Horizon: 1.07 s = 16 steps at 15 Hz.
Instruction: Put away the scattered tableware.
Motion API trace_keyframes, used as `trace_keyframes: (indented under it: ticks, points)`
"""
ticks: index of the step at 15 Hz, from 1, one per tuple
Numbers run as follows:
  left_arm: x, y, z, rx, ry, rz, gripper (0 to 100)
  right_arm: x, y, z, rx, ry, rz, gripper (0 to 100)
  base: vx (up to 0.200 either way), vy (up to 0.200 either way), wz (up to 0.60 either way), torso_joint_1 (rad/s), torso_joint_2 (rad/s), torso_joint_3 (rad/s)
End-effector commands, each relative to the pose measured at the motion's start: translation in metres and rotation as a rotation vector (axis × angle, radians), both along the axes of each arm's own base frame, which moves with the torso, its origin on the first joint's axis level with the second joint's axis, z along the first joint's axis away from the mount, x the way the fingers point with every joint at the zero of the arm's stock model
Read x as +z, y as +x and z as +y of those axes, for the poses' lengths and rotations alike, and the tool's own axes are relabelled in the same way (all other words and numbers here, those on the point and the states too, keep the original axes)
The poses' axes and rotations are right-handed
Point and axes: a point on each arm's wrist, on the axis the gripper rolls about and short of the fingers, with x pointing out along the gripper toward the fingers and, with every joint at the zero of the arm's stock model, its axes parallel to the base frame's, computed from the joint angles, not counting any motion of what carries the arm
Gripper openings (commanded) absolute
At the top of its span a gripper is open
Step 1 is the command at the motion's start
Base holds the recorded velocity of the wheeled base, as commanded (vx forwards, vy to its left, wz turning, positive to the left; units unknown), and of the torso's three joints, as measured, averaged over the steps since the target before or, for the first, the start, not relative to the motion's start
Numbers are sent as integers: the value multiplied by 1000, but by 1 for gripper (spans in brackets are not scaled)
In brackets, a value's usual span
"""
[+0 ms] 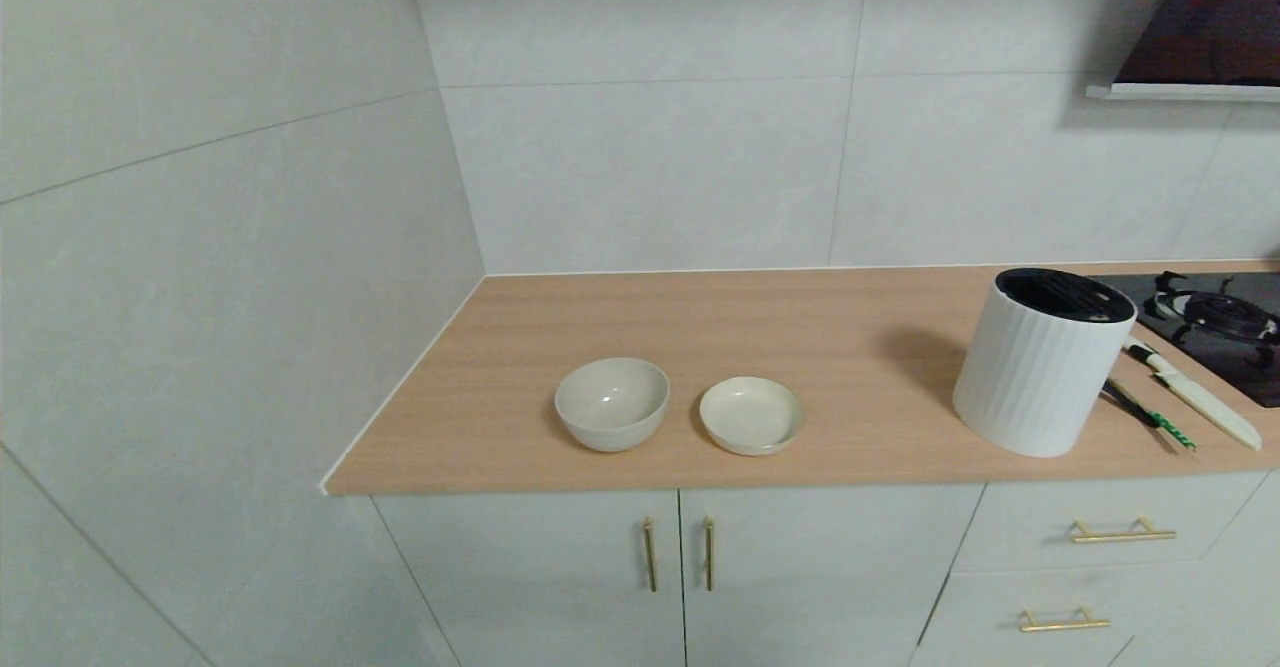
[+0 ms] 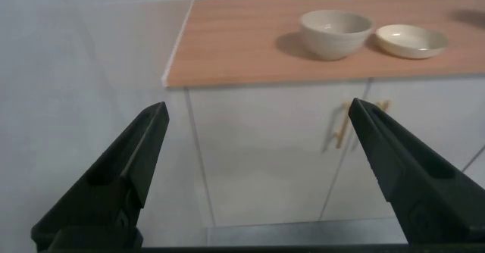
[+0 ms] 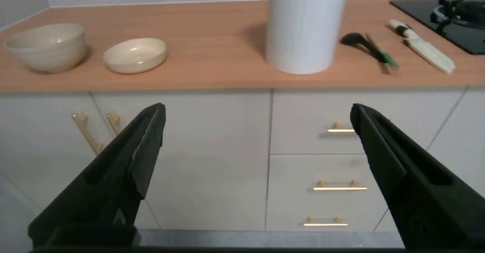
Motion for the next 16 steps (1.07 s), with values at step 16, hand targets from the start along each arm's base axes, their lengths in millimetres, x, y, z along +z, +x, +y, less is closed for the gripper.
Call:
trace_keyframes:
  ticks: [16]
  points:
    - [0,0,0,0,0,0,100,0,0,0,0,-1,1,100,0,0,0,-38,85,47]
